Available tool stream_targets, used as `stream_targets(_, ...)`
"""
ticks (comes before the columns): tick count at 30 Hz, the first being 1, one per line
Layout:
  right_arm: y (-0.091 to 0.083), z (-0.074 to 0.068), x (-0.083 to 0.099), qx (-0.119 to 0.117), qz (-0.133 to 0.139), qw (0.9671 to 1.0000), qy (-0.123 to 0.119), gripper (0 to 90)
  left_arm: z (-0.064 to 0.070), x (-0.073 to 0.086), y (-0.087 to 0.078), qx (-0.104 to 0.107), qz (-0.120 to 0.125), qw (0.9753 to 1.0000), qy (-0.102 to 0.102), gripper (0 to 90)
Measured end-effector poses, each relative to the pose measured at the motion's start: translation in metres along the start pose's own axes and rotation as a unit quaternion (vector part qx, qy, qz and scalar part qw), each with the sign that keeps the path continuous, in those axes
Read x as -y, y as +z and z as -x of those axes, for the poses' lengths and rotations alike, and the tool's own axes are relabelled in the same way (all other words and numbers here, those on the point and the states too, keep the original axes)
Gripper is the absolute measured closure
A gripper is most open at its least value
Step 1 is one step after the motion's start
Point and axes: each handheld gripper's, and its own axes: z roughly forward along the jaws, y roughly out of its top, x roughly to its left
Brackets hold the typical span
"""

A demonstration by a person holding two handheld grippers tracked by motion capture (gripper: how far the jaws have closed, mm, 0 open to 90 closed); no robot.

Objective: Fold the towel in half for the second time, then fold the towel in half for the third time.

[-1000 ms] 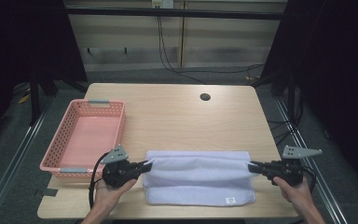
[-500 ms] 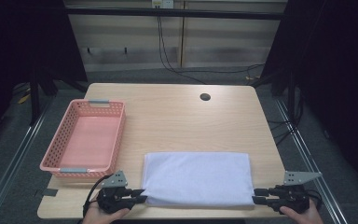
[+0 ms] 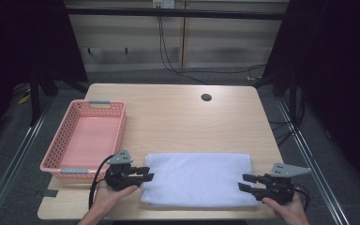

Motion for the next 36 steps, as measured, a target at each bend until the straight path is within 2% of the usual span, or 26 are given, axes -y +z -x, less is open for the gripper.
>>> stream_targets(1,0.007,-0.003,-0.001,-0.002,-0.009,1.0000,-0.001,56.4,-0.001,-0.002,0.005,-0.010,-0.003,0.9999,0.002,63.6)
stream_targets(3,0.018,-0.008,-0.003,-0.004,-0.015,0.9999,-0.004,56.7,-0.005,-0.007,0.015,-0.006,-0.012,0.9999,0.003,63.6)
stream_targets(5,0.028,-0.015,-0.007,-0.013,-0.019,0.9997,-0.009,56.7,-0.007,-0.012,0.023,-0.016,-0.022,0.9996,0.007,63.5)
stream_targets(8,0.047,-0.029,-0.013,-0.037,-0.030,0.9987,-0.018,56.5,-0.011,-0.013,0.035,-0.026,-0.045,0.9986,0.013,63.8)
stream_targets(10,0.063,-0.039,-0.017,-0.053,-0.050,0.9971,-0.022,53.3,-0.013,-0.012,0.039,-0.025,-0.051,0.9984,0.000,64.6)
stream_targets(12,0.079,-0.050,-0.020,-0.067,-0.068,0.9950,-0.028,48.1,-0.010,-0.011,0.040,-0.033,-0.051,0.9981,0.012,63.0)
stream_targets(15,0.102,-0.066,-0.027,-0.087,-0.089,0.9911,-0.047,45.0,-0.013,-0.010,0.042,-0.027,-0.053,0.9982,0.010,62.9)
stream_targets(17,0.118,-0.076,-0.030,-0.095,-0.100,0.9886,-0.059,42.6,-0.015,-0.009,0.043,-0.026,-0.052,0.9982,0.012,64.4)
stream_targets(19,0.131,-0.082,-0.032,-0.097,-0.116,0.9859,-0.073,41.8,-0.013,-0.008,0.044,-0.030,-0.052,0.9979,0.025,65.0)
stream_targets(21,0.140,-0.084,-0.032,-0.100,-0.128,0.9841,-0.072,39.9,-0.014,-0.008,0.044,-0.027,-0.050,0.9982,0.019,64.4)
stream_targets(23,0.142,-0.083,-0.030,-0.096,-0.135,0.9824,-0.086,42.5,-0.014,-0.007,0.044,-0.026,-0.049,0.9984,0.014,63.9)
stream_targets(24,0.142,-0.082,-0.030,-0.098,-0.139,0.9821,-0.081,42.3,-0.014,-0.007,0.045,-0.027,-0.048,0.9984,0.015,63.9)
stream_targets(26,0.139,-0.078,-0.030,-0.098,-0.144,0.9807,-0.088,44.7,-0.013,-0.007,0.047,-0.023,-0.042,0.9988,0.010,63.9)
stream_targets(27,0.137,-0.075,-0.029,-0.100,-0.143,0.9811,-0.083,46.0,-0.013,-0.008,0.048,-0.020,-0.040,0.9990,0.008,63.9)
stream_targets(29,0.134,-0.070,-0.028,-0.091,-0.139,0.9806,-0.103,50.3,-0.010,-0.009,0.052,-0.017,-0.039,0.9991,0.008,63.8)
stream_targets(32,0.125,-0.061,-0.024,-0.091,-0.135,0.9823,-0.094,50.1,-0.005,-0.013,0.060,-0.012,-0.042,0.9990,0.012,63.6)
stream_targets(36,0.114,-0.054,-0.021,-0.080,-0.138,0.9830,-0.091,49.9,0.001,-0.019,0.065,0.006,-0.055,0.9985,0.009,61.7)
